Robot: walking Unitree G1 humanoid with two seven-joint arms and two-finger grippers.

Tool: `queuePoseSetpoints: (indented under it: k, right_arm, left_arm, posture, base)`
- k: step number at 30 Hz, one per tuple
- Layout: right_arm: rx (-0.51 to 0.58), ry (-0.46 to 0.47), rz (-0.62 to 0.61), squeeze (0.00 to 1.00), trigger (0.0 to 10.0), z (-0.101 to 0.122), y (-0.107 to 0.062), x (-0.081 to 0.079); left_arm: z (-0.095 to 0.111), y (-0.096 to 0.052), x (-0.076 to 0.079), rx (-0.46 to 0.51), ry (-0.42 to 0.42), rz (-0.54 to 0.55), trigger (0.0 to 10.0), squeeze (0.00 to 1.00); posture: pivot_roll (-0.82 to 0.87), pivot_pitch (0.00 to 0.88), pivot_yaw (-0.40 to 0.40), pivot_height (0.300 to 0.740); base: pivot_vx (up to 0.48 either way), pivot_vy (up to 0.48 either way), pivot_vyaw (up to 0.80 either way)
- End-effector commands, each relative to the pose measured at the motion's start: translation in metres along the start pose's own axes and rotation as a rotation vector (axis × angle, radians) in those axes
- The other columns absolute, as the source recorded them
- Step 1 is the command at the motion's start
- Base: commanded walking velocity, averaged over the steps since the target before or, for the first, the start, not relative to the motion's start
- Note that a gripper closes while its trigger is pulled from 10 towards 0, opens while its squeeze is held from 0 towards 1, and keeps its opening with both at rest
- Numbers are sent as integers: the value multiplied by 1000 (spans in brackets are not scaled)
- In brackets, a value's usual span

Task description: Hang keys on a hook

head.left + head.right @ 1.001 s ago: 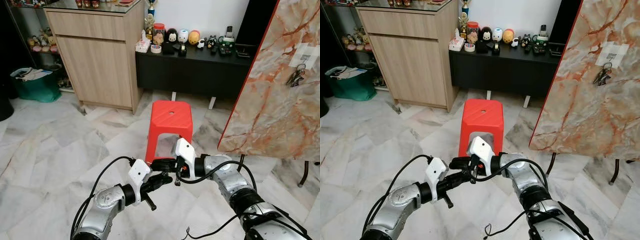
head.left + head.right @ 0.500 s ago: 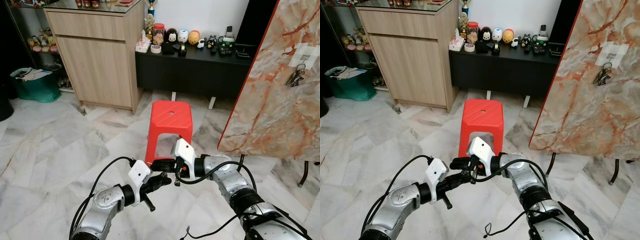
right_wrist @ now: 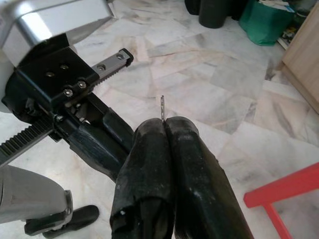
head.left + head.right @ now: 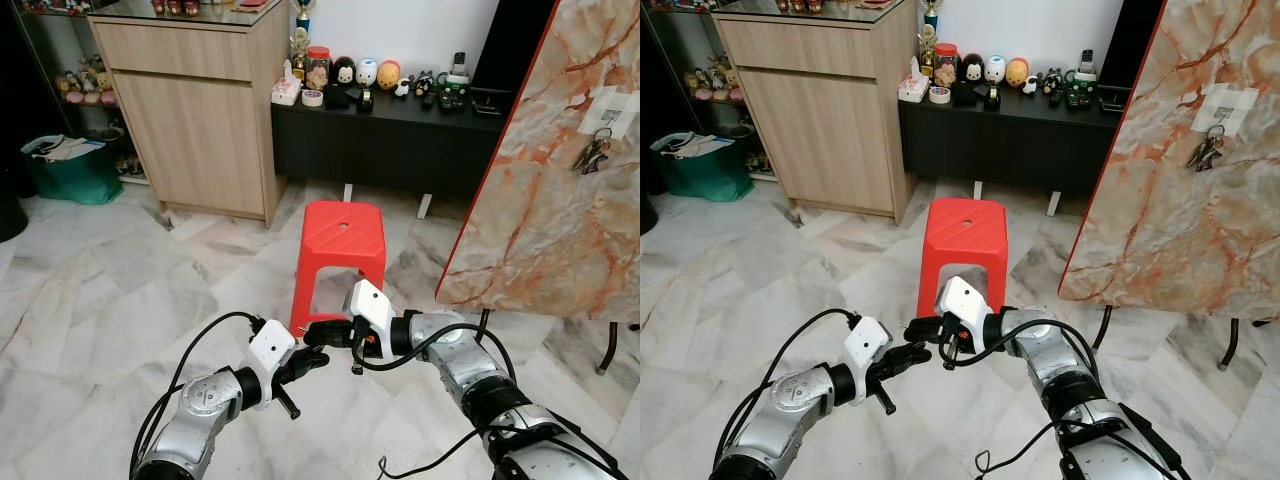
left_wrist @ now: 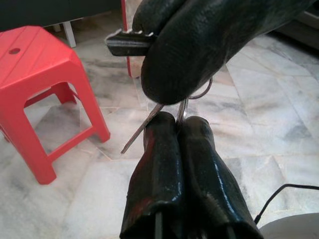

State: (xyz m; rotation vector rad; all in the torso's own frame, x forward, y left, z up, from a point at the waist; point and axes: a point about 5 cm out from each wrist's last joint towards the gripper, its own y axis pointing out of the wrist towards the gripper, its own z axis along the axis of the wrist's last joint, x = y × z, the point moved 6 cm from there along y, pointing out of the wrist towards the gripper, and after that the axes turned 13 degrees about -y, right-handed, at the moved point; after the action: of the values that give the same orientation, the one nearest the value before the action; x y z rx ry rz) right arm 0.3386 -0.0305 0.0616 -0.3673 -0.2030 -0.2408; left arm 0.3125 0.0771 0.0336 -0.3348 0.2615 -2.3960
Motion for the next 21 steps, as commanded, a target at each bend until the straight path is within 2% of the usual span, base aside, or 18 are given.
queuePoseSetpoints:
  k: [1,5,7,8,19,20,21]
  right_arm:
    - [-2,-37,-18,0,0,5,-4,9]
    - [-8,-38,-18,0,0,4,-5,9]
    - [-10,-42,-21,0,0,4,-6,10]
    - [-10,-43,-22,0,0,4,-6,11]
    - [-23,-50,-29,0,0,3,-8,13]
    - [-23,-50,-28,0,0,3,-7,12]
    - [-23,-50,-27,0,0,2,-7,12]
  left_arm:
    - [-10,-3,-4,-39,-4,15,0,0]
    - [-12,-4,-1,-48,11,-1,0,0]
    - [-22,-7,-3,-133,106,-3,0,0]
    - [-23,-7,-3,-141,115,-3,0,0]
    - [-20,-11,-9,-121,94,20,0,0]
    - [-14,-10,-7,-84,72,15,6667,0]
    - [-11,-10,-6,-71,63,13,6667,0]
  posture:
    - [127,0,-100,740]
    - [129,0,-103,740]
    - [127,0,-101,740]
    - [127,0,-101,740]
    - [128,0,-103,740]
    - [128,0,-103,740]
    - [128,0,-103,740]
  base:
    - [0,0,0]
    - [0,0,0]
    - [0,0,0]
    - [0,0,0]
    - [0,0,0]
    - [0,0,0]
    - [0,0,0]
